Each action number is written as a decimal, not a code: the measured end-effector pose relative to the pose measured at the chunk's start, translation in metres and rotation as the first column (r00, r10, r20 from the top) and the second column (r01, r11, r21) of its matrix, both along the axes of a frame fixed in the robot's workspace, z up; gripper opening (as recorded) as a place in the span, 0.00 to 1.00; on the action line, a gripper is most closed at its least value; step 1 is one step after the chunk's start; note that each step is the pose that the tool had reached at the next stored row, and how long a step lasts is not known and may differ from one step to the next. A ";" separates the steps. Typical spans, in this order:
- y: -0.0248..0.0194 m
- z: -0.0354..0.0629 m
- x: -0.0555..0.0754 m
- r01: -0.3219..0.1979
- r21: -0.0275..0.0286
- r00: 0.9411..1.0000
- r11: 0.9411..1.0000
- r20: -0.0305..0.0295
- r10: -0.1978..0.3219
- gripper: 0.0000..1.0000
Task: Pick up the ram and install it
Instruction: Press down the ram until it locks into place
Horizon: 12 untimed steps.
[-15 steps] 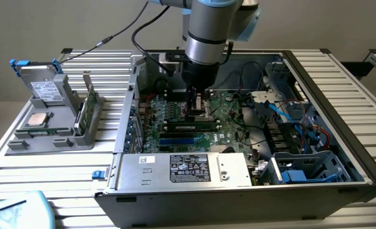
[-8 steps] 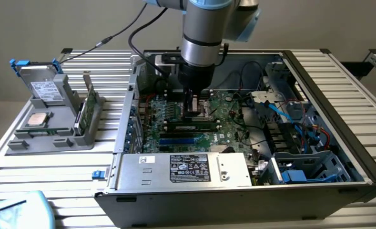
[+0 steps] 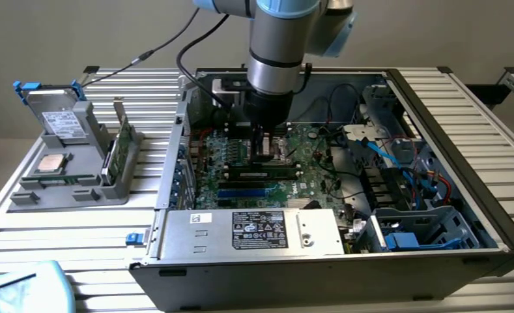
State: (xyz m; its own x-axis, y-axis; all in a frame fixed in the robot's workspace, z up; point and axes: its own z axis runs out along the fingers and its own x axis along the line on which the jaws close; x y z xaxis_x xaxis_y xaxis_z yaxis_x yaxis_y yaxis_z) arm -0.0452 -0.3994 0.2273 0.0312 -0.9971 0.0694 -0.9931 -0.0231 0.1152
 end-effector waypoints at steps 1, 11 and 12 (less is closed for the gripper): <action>-0.0001 -0.0012 0.000 0.000 -0.001 1.000 1.000 0.000 0.000 0.10; 0.0000 0.0118 0.010 0.000 0.000 1.000 1.000 -0.026 0.000 0.10; 0.0000 0.0132 0.014 0.000 0.000 1.000 1.000 -0.029 0.000 0.10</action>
State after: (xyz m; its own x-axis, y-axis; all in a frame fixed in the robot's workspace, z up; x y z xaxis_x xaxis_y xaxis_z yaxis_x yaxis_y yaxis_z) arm -0.0316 -0.3994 0.2405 0.0334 -0.9971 0.0682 -0.9894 -0.0233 0.1436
